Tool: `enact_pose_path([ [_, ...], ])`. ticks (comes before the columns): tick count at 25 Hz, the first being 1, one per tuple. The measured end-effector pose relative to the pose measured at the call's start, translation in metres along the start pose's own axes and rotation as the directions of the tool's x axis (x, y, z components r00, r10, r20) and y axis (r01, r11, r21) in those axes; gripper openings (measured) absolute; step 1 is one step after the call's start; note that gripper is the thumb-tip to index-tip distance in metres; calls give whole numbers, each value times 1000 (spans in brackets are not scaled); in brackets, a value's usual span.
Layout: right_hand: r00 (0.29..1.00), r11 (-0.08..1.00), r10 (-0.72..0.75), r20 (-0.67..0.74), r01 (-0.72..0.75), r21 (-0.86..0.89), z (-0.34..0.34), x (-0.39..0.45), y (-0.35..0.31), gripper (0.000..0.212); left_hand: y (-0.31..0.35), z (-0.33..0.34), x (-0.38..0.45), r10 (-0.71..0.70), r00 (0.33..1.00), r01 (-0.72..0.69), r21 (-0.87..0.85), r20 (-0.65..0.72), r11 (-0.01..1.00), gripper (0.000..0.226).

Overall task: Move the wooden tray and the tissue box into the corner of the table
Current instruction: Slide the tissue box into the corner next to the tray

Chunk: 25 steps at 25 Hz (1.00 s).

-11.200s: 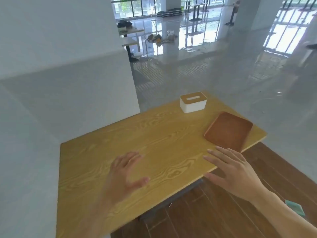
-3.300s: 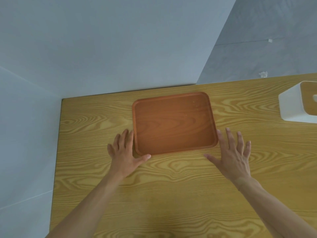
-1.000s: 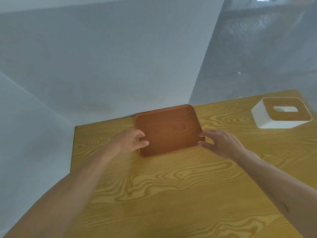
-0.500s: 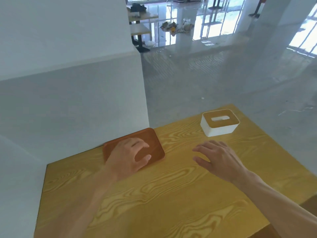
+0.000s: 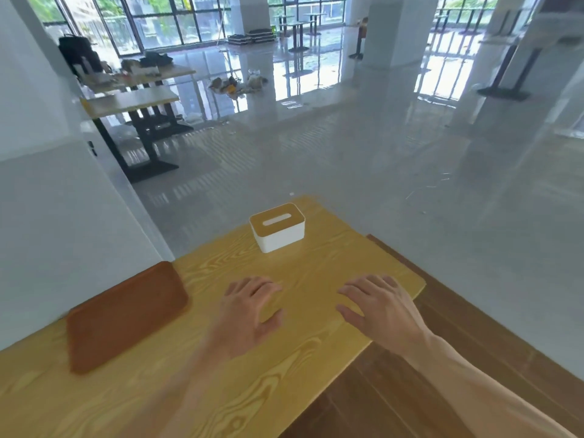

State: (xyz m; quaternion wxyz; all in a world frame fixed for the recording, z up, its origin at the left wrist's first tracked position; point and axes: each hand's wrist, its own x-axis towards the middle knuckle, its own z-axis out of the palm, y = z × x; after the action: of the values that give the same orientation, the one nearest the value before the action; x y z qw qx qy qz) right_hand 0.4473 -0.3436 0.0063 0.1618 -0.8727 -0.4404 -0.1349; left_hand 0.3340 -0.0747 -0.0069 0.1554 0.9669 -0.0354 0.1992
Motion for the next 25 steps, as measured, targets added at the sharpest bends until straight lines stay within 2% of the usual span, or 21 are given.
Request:
enact_pose_path([
  [4, 996, 995, 93, 8, -93, 19, 9, -23, 31, 25, 18, 36, 13, -18, 999, 20, -41, 49, 999, 44],
  [9, 989, 991, 125, 85, -128, 38, 32, -13, 69, 29, -1, 72, 30, -80, 989, 87, -53, 122, 995, 49],
  [19, 979, 995, -29, 201, 9, 100, 96, 95, 104, 30, -69, 94, 70, -283, 953, 279, 54, 111, 959, 43],
  [25, 965, 994, -82, 247, 60, 96, 126, 154, 117, 30, -112, 89, 83, -433, 886, 407, 169, 165, 898, 51],
])
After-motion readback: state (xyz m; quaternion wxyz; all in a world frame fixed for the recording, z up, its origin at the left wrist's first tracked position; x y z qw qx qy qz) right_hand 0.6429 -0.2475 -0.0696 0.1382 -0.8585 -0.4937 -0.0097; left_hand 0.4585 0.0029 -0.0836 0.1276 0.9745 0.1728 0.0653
